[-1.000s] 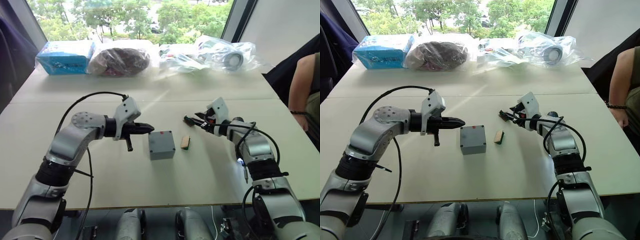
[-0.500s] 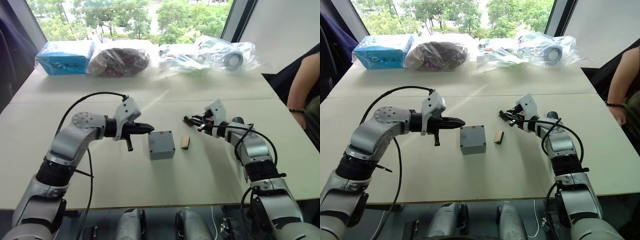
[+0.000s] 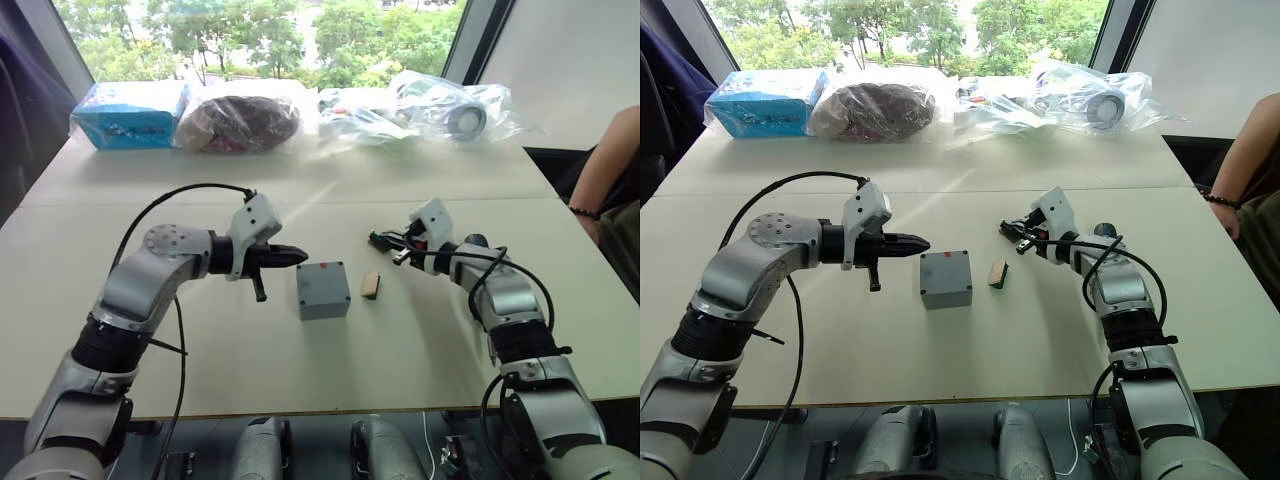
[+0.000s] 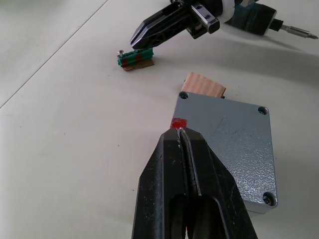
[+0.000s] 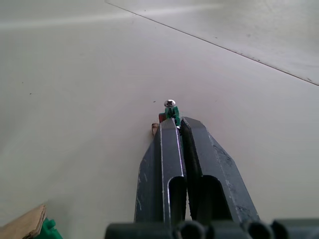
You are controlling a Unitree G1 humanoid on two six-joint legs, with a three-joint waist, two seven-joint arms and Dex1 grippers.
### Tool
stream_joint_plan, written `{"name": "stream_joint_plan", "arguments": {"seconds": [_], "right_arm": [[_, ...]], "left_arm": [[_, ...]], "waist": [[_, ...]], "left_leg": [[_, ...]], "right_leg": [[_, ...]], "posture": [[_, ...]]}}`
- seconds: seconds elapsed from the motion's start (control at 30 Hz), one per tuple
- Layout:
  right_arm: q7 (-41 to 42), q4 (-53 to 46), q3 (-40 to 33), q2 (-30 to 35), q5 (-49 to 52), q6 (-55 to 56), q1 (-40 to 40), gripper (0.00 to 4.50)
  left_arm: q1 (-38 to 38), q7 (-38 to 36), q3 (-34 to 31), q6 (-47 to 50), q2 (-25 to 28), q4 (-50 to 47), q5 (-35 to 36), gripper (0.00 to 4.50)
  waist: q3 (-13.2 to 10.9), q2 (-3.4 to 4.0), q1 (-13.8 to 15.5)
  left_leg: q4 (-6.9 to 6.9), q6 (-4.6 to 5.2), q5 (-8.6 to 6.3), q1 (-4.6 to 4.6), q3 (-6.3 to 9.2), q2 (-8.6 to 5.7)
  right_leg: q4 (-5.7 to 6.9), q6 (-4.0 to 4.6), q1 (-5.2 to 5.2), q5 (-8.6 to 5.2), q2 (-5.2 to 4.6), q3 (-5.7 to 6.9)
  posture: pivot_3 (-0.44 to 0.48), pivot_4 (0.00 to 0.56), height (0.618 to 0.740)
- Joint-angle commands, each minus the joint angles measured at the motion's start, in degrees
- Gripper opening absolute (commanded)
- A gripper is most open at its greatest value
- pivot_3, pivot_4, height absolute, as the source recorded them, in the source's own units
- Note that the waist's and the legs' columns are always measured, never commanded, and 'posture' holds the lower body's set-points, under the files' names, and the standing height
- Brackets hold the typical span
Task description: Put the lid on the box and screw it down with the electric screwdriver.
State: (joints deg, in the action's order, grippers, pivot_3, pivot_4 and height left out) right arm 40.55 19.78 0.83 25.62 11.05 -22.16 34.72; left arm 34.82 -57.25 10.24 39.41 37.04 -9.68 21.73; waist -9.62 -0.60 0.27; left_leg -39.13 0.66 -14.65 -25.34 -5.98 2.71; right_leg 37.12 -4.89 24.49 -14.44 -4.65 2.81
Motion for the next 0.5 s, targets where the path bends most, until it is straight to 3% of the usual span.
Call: {"name": "stream_joint_plan", "arguments": {"seconds": [0.03, 0.3, 0.5], "right_arm": [[-0.2, -4.74, -2.47, 0.35, 1.93, -0.31, 0.39, 0.08], [-0.72, -15.07, -3.72, 0.88, 4.55, -5.25, -1.93, 0.08], [0.37, -38.25, -0.63, 0.99, 11.83, -15.32, -9.83, 0.08]], "left_arm": [[0.56, 0.03, -0.59, -0.77, 0.0, -1.34, 0.03, 0.0], [0.44, -1.03, -0.48, -0.47, 0.44, -1.42, 0.51, 0.0], [-2.26, -6.59, -1.23, 1.72, 6.19, -5.26, 3.14, 0.0]], "waist": [[0.0, 0.0, -0.01], [0.0, 0.0, 0.07], [0.0, 0.01, 0.0]], "left_leg": [[0.0, 0.0, 0.0, 0.0, 0.0, 0.0], [0.0, 0.01, 0.0, 0.0, 0.0, 0.0], [0.05, 0.01, -0.01, 0.0, 0.07, 0.04]], "right_leg": [[0.0, 0.0, 0.0, 0.0, 0.0, 0.0], [0.0, 0.0, 0.0, 0.0, 0.0, 0.0], [0.02, 0.0, 0.04, -0.01, 0.01, 0.0]], "posture": [[0.0, 0.15, 0.74], [0.0, 0.15, 0.74], [0.0, 0.15, 0.74]]}}
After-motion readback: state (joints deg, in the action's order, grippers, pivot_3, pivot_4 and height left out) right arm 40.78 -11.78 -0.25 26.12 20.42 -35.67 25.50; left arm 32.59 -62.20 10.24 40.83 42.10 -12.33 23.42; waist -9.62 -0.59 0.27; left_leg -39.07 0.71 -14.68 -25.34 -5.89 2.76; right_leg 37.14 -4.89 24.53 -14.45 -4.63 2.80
